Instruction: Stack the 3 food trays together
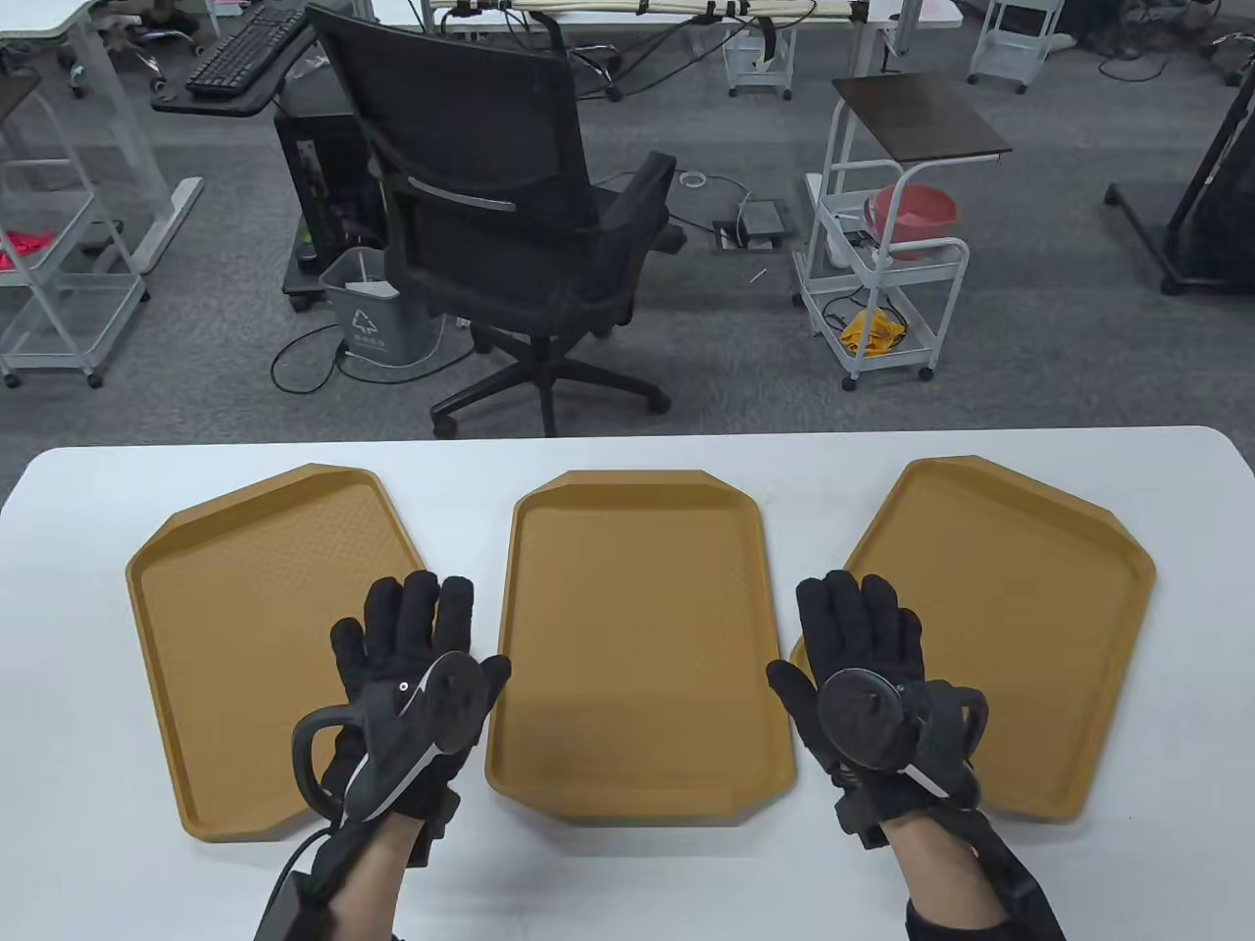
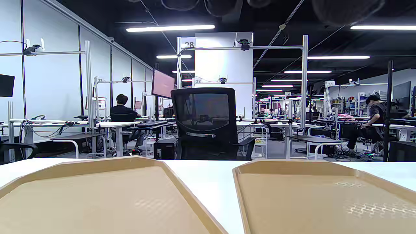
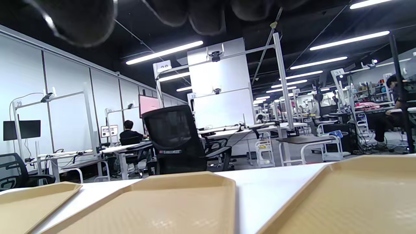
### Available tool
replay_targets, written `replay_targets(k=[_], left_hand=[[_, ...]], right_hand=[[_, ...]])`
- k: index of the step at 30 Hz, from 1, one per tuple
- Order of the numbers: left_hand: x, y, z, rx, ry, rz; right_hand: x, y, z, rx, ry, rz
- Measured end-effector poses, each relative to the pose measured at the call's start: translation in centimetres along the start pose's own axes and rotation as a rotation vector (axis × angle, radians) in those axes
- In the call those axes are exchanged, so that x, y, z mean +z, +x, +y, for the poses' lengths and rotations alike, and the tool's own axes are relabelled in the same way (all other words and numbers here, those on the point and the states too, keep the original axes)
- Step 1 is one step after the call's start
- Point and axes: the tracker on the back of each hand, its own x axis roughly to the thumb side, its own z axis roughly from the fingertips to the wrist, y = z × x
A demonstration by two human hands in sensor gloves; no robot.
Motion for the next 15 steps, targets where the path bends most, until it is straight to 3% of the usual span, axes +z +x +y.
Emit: replay_targets(k=[9,15], left_hand=[[0.1,0.0,0.1,-0.003,0.008,0.002],[0.1,0.1,0.1,-0.004,-0.016,-0.003]], right_hand=[[-0.1,-0.5,0.5,-0.041,0.016,0.079],[-0.5,-2.3,5.2,-0.069,0.213,0.266]])
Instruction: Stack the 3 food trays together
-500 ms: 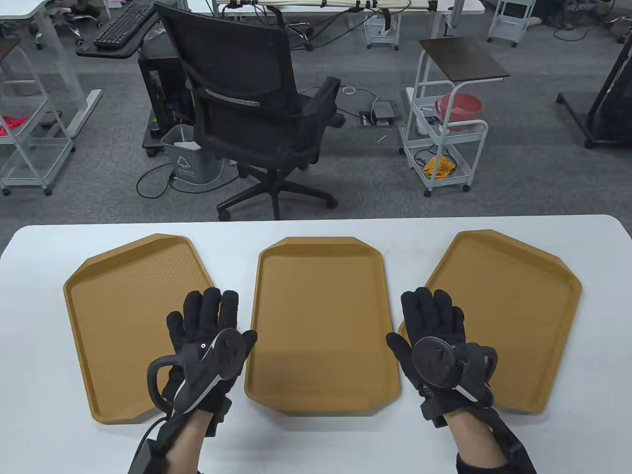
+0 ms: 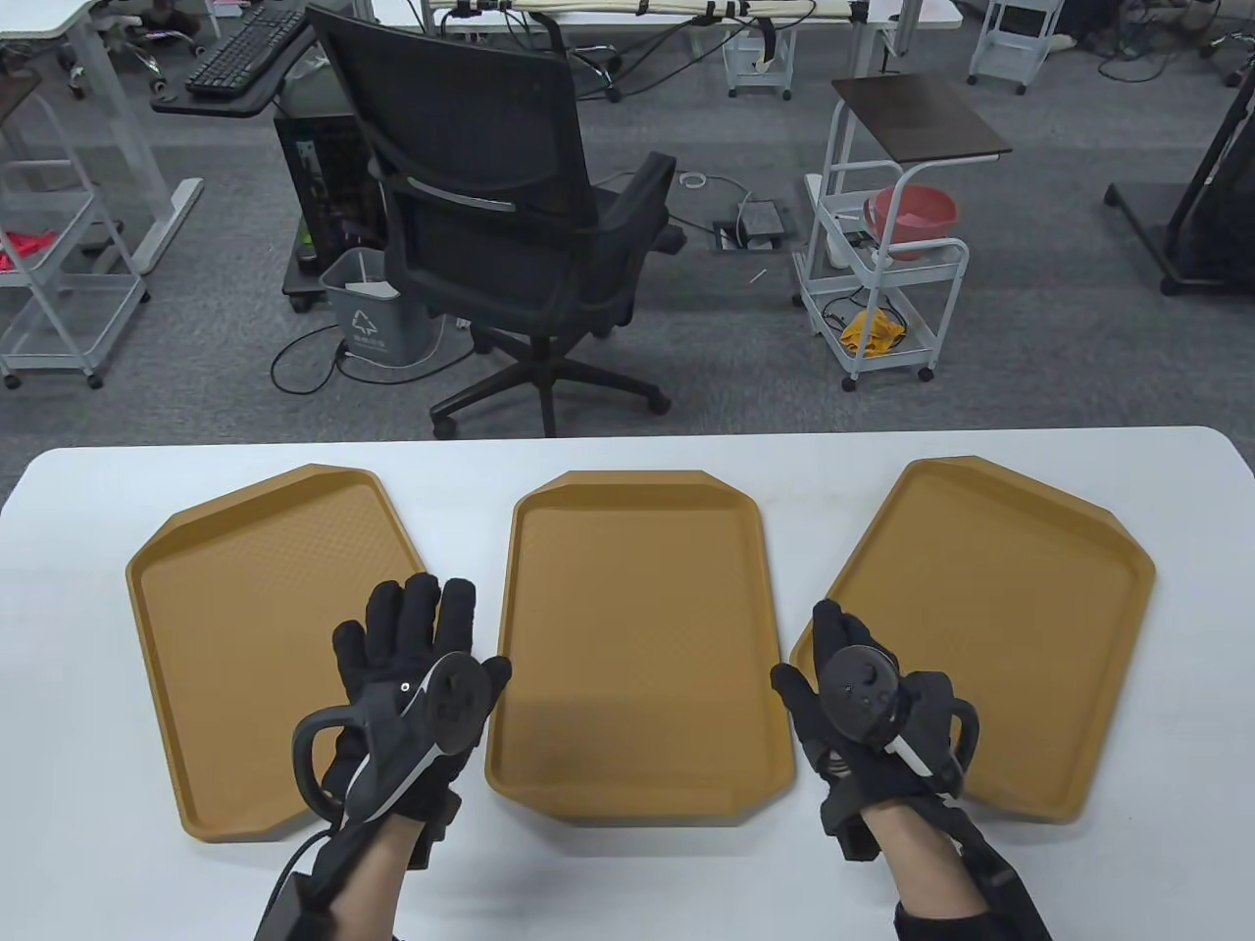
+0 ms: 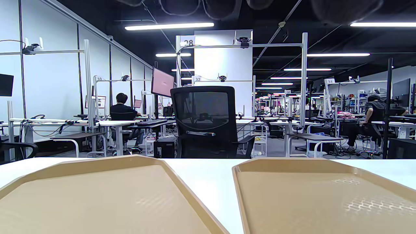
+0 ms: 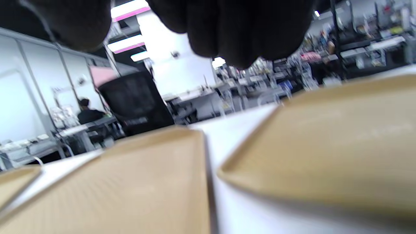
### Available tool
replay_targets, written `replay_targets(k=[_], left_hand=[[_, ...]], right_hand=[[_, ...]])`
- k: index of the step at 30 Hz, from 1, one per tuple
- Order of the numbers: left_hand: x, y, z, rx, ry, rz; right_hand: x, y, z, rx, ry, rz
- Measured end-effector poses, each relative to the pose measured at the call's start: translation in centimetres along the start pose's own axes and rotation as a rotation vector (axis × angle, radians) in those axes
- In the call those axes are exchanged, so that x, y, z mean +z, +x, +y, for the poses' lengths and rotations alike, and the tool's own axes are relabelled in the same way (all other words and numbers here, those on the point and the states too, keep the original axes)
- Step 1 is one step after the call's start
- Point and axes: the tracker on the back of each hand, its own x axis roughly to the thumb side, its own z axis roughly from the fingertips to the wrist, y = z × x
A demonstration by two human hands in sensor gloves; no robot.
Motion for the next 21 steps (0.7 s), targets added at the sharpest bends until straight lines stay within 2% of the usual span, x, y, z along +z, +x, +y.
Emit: replay_targets(k=[5,9,14,21], left_hand=[[0.1,0.3,-0.1,-0.011,-0.008,-0.006],[0.2,0.4,-0.1,-0.017,-0.018,-0.009],[0.2,0.5,-0.3,-0.017,-0.025,-0.014],[0.0,0.4,-0.6,-0.018,-0.045,-0.011]], right_hand=[[-0.9,-1.0,5.2,0.055,0.159,0.118],[-1.1,-0.8,8.0,0.186,0.239,0.155],[-1.5,-0.1,9.4,0.309,0.212,0.166],[-2.0,-0.8,9.2,0.091,0.203,0.219]])
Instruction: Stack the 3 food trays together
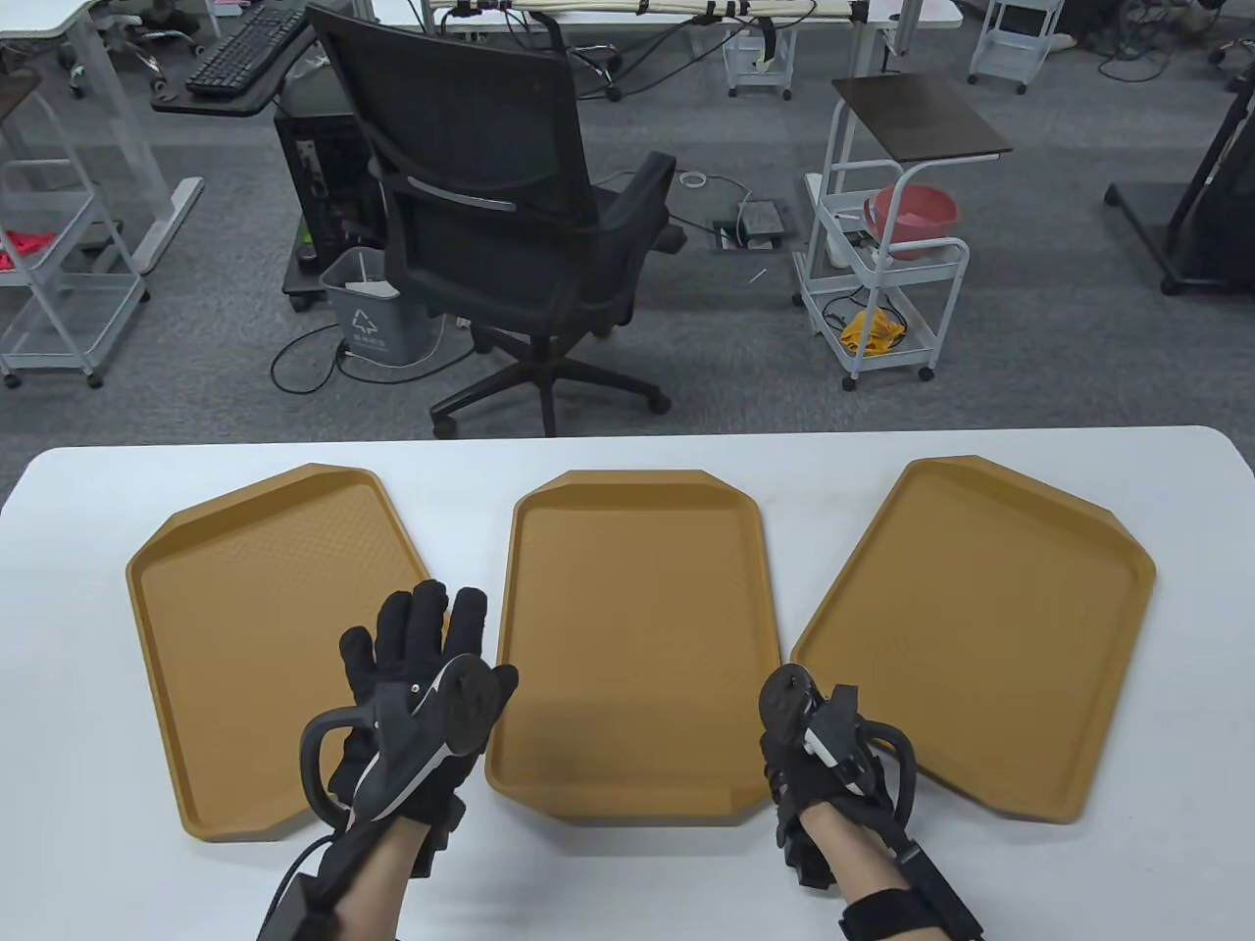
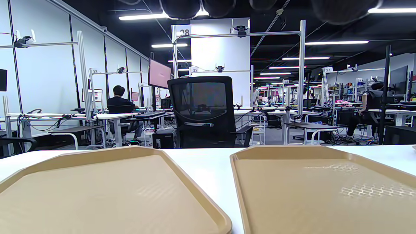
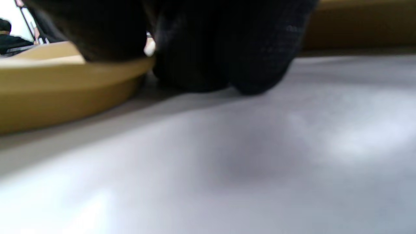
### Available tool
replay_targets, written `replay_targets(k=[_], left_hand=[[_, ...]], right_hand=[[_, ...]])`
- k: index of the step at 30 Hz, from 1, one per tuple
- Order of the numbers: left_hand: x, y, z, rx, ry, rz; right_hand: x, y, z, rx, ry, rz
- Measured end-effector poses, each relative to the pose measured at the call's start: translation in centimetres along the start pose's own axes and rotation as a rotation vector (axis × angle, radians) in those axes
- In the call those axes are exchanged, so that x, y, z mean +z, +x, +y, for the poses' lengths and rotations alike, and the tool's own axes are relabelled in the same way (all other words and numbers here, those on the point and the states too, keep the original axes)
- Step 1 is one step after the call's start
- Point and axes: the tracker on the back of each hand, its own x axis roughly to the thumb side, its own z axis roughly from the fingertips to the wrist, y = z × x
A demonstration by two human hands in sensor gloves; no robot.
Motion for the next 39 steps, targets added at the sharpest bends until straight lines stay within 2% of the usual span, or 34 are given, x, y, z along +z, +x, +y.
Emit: replay_targets(k=[2,8,12,18,20,22,29,33,39], left_hand=[[0.0,0.0,0.0,-0.001,0.000,0.000],[0.0,0.0,0.0,-0.002,-0.005,-0.006],[-0.1,0.0,0.0,-0.002,-0.009,-0.007],[0.0,0.0,0.2,0.001,-0.005,-0.015],[0.1,0.1,0.3,0.005,-0.003,-0.019],[0.2,0.2,0.5,0.006,-0.001,-0.025],[0.4,0.2,0.8,0.011,0.008,-0.035],[0.3,0.1,0.9,0.014,0.006,-0.037],[0.4,0.0,1.2,0.026,0.008,-0.039]], right_hand=[[-0.3,-0.6,-0.2,-0.113,0.058,0.019],[-1.0,-2.4,0.1,-0.592,0.325,0.089],[-0.7,-2.9,-0.4,-0.765,0.314,0.111],[-0.4,-2.6,-1.1,-0.862,0.343,0.045],[-0.2,-2.3,-1.8,-0.785,0.291,-0.019],[0.1,-2.1,-2.6,-0.739,0.173,-0.020],[0.9,-3.0,-4.6,-0.853,0.037,-0.041],[1.4,-4.6,-6.7,-0.884,-0.044,-0.035],[2.3,-9.1,-11.0,-0.897,-0.248,0.026]])
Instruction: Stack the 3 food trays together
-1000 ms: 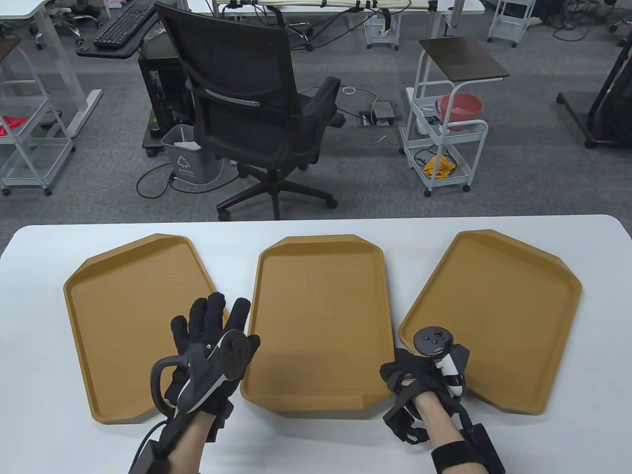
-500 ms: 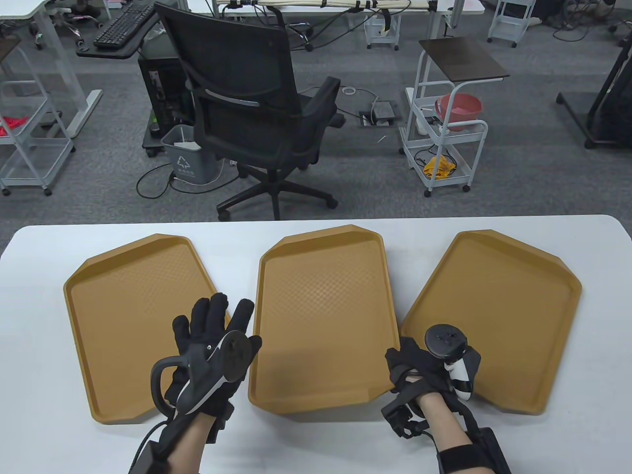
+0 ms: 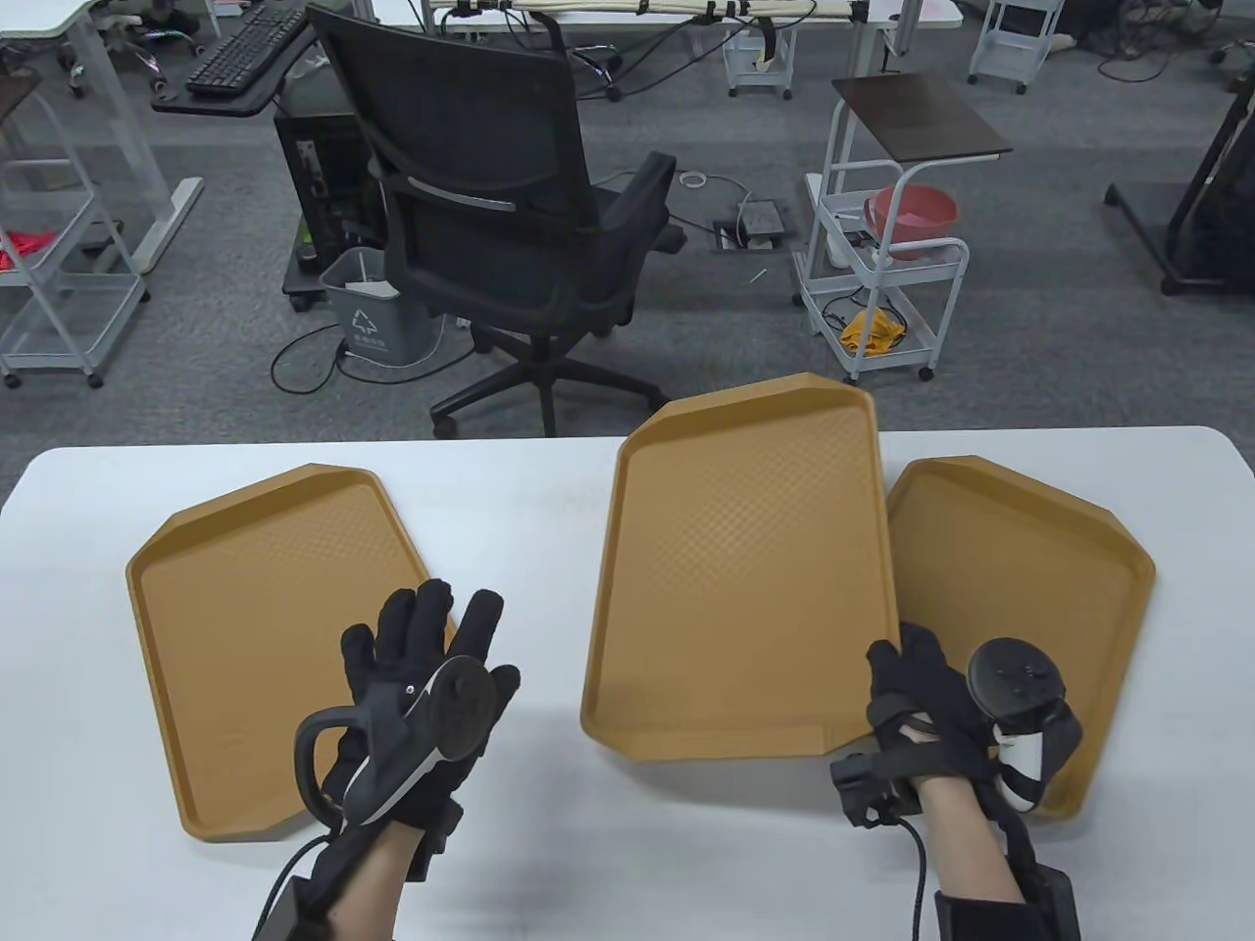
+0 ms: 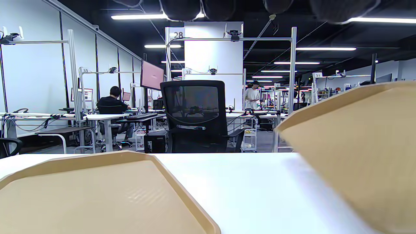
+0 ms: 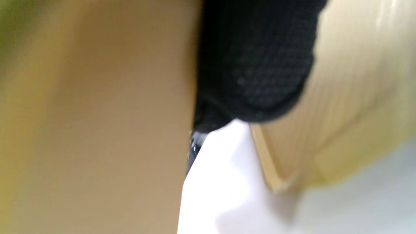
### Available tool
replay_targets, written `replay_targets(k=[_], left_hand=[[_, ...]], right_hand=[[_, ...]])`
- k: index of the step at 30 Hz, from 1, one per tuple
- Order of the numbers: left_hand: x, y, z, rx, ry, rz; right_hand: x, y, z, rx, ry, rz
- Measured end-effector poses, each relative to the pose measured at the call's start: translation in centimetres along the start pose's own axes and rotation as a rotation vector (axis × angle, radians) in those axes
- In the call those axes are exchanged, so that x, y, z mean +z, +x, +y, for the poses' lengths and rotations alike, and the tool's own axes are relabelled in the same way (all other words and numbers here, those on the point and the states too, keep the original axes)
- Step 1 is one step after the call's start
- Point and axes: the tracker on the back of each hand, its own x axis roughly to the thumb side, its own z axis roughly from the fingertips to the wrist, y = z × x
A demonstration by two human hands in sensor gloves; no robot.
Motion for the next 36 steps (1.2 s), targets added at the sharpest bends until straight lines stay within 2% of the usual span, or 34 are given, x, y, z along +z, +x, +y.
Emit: replay_targets(k=[6,12,17,22,25,29,36], left_hand=[[0.0,-0.2,0.1,0.012,0.003,-0.001],[-0.1,-0.1,0.1,0.012,-0.010,-0.004],[0.0,-0.1,0.0,0.010,-0.016,-0.007],[0.0,-0.1,0.0,0.005,-0.026,-0.005],[0.0,-0.1,0.1,0.002,-0.030,-0.003],[0.0,0.0,0.1,0.000,-0.036,-0.004],[0.0,0.1,0.0,-0.005,-0.041,-0.011]], right_hand=[[-0.7,-1.3,-6.4,0.034,-0.186,0.068],[-1.2,-4.0,-9.7,-0.003,-0.268,0.224],[-1.8,-6.5,-10.0,-0.077,-0.275,0.326],[-2.1,-7.8,-9.8,-0.110,-0.273,0.367],[-2.2,-8.1,-9.9,-0.049,-0.280,0.369],[-2.2,-8.1,-9.9,0.063,-0.265,0.406],[-2.6,-8.9,-9.9,0.503,-0.234,0.535]])
